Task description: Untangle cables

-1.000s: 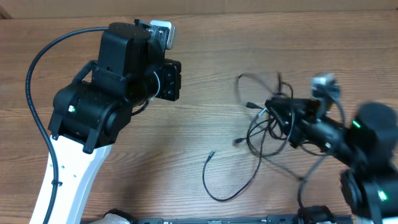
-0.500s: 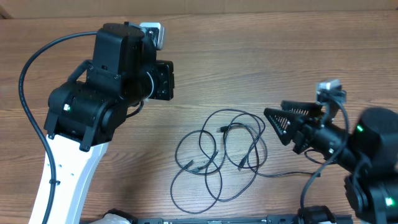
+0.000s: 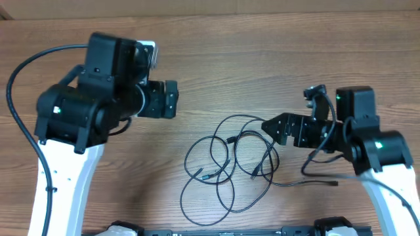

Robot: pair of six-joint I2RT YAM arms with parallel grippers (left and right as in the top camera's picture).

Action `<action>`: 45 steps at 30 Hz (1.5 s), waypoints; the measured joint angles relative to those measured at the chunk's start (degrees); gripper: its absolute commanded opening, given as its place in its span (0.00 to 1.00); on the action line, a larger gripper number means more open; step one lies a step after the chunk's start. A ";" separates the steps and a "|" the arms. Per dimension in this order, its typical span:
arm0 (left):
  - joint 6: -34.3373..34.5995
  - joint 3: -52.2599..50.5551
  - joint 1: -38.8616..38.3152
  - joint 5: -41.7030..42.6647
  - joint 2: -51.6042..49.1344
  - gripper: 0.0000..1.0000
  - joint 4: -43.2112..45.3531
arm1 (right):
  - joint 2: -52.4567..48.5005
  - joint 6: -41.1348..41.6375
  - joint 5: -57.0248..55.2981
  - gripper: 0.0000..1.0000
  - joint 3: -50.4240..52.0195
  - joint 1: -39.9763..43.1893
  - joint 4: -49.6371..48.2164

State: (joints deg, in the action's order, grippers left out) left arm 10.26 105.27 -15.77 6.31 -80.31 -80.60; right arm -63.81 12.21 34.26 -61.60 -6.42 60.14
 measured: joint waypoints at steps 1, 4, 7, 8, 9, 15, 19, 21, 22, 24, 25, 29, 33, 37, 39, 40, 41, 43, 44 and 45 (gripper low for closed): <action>-1.70 0.00 1.01 2.01 0.00 1.00 -0.74 | -1.03 0.00 0.81 1.00 0.00 0.00 0.00; -6.23 0.00 2.80 6.49 0.00 1.00 -1.75 | -5.33 0.00 3.28 1.00 0.00 0.00 0.35; -7.74 0.00 2.75 8.46 -0.02 1.00 -1.75 | -9.31 0.04 4.48 1.00 0.00 0.00 1.16; -7.91 0.00 2.75 8.70 -0.02 1.00 -1.75 | -10.25 0.02 4.55 1.00 0.00 0.00 1.18; -8.07 0.00 2.78 8.96 -0.07 1.00 -1.75 | -11.28 0.00 4.63 1.00 0.09 -0.07 1.16; -8.98 0.00 2.78 9.60 -0.11 1.00 -1.75 | -14.49 0.11 5.01 1.00 2.45 -2.62 -4.55; -9.01 0.00 2.78 9.60 -0.11 1.00 -1.73 | -17.09 0.85 4.96 1.00 2.80 -5.01 -8.98; -9.01 0.00 2.78 9.60 -0.11 1.00 -1.73 | -19.30 1.57 4.92 1.00 2.80 -6.84 -11.61; -9.01 0.00 2.78 9.60 -0.11 1.00 -1.73 | -20.37 2.27 4.66 1.00 2.80 -7.82 -12.52; -9.01 0.00 2.78 9.60 -0.11 1.00 -1.73 | -22.53 4.44 2.84 1.00 2.80 -9.79 -13.27; -9.01 0.00 2.78 9.60 -0.11 1.00 -1.73 | -23.74 5.81 1.22 1.00 2.82 -10.82 -13.38; -9.01 0.00 2.78 9.60 -0.11 1.00 -1.73 | -28.39 10.93 -3.96 1.00 2.91 -14.82 -16.44; -9.01 0.00 2.78 9.60 -0.11 1.00 -1.73 | -31.08 12.52 -5.14 0.98 2.91 -17.42 -21.59; -9.01 0.00 2.78 9.60 -0.11 1.00 -1.75 | -35.01 14.82 -5.97 0.79 2.91 -18.60 -25.70; -9.01 0.00 2.78 9.60 -0.11 1.00 -1.75 | -37.62 15.76 -4.79 0.70 3.08 -18.58 -28.94; -9.01 0.00 2.78 9.57 -0.11 1.00 -1.70 | -39.60 15.91 -2.69 0.62 3.15 -18.60 -31.89; -9.01 0.00 2.78 9.60 -0.11 1.00 -1.73 | -40.22 16.26 -1.18 0.37 3.32 -18.60 -34.07; -9.01 0.00 2.78 9.60 -0.11 1.00 -1.73 | -40.30 16.35 0.96 0.04 3.41 -18.62 -37.40; -9.01 0.00 2.78 9.60 -0.11 1.00 -1.75 | -40.30 16.31 2.27 0.04 3.41 -18.62 -38.82; -9.01 0.00 2.78 9.60 -0.11 1.00 -1.73 | -40.30 16.72 3.50 0.04 3.41 -18.60 -39.04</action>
State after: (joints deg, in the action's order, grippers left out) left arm 1.26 105.27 -12.99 15.90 -80.42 -82.32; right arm -104.12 28.93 37.76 -58.19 -25.02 21.10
